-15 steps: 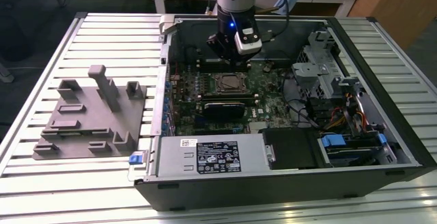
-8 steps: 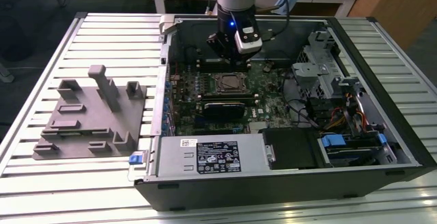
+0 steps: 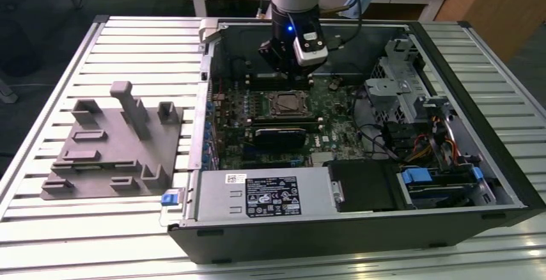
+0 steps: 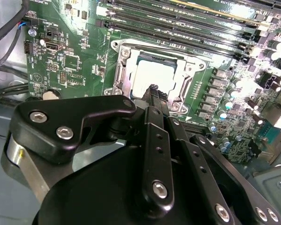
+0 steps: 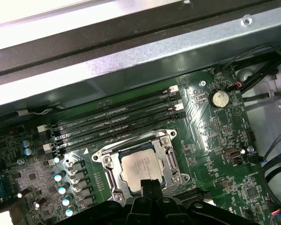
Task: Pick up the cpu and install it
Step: 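Install the second cpu locking lever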
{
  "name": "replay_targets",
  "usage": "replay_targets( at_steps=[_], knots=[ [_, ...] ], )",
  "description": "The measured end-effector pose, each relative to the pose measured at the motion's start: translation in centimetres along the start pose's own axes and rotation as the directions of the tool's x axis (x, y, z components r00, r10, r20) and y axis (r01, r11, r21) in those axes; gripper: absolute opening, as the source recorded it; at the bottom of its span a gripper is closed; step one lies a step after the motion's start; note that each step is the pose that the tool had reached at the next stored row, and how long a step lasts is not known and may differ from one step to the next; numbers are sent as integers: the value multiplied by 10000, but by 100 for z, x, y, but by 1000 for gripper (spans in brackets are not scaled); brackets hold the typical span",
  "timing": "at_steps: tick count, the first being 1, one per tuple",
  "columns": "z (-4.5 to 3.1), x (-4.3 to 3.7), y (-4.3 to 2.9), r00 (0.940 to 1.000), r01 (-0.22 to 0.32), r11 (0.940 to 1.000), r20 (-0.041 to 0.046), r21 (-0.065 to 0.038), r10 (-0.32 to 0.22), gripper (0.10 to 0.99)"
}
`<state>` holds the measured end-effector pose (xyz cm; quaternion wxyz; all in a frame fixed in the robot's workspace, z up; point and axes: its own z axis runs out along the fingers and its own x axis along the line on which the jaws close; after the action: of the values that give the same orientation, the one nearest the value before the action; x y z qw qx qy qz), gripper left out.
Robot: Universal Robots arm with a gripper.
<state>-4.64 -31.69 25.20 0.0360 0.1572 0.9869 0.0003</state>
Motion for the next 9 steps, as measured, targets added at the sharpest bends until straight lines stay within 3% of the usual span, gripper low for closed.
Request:
replay_targets(
  at_steps=[9],
  knots=[
    [-1,-7,-21,10000,1,10000,0,1,-1,106]
  ],
)
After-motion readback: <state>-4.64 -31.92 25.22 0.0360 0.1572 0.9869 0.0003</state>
